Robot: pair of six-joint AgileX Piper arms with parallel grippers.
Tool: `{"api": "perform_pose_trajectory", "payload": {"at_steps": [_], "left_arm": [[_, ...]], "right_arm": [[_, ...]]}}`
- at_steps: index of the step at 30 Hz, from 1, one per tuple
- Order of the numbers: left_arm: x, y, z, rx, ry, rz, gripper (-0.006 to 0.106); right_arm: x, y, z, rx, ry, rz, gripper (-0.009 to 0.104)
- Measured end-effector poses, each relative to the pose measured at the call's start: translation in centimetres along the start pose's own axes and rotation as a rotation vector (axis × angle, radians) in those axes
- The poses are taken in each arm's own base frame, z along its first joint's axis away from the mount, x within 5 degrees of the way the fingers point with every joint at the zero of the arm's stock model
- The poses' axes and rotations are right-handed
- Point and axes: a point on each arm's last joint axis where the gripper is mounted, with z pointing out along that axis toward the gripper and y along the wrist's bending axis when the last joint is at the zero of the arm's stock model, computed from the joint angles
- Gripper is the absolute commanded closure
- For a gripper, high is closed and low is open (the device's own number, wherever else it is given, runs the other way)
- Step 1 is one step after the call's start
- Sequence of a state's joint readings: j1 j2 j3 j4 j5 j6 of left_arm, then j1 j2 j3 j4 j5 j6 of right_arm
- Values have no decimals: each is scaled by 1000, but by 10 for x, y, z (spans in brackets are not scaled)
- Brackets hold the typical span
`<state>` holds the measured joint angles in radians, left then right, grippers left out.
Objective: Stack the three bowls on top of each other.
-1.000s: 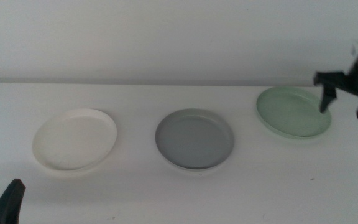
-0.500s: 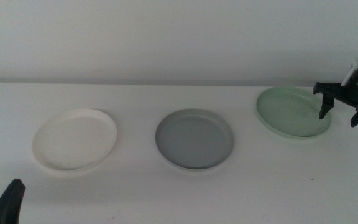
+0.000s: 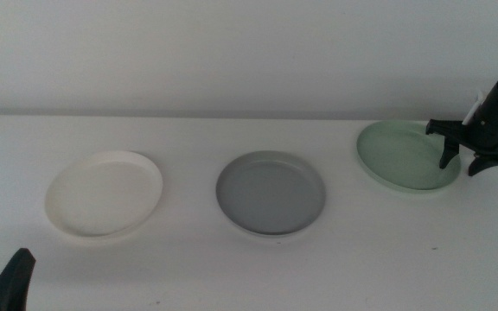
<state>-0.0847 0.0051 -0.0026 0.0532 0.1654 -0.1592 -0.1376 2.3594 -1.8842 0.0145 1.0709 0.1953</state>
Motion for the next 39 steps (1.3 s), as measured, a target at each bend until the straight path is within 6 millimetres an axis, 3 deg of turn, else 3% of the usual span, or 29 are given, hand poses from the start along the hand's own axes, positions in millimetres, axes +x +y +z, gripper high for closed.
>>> {"api": "perform_pose_trajectory", "payload": {"at_steps": [5, 14, 17, 22, 25, 28, 34, 39], "left_arm": [[0, 0, 0, 0, 0, 0, 7], [0, 0, 0, 0, 0, 0, 7], [0, 0, 0, 0, 0, 0, 7], [0, 0, 0, 0, 0, 0, 7], [0, 0, 0, 0, 0, 0, 7], [0, 0, 0, 0, 0, 0, 7], [0, 0, 0, 0, 0, 0, 7], [0, 0, 0, 0, 0, 0, 7]], "right_arm": [[-2, 3, 2, -29, -4, 17, 95], [3, 8, -8, -96, 24, -40, 97], [11, 11, -32, -149, 26, -69, 97], [24, 26, -102, -183, -87, -132, 97], [39, 54, -135, -212, -150, -205, 97], [57, 92, -146, -242, -154, -282, 97], [95, 172, -116, -270, -63, -449, 97], [112, 204, -87, -270, -24, -485, 97]]}}
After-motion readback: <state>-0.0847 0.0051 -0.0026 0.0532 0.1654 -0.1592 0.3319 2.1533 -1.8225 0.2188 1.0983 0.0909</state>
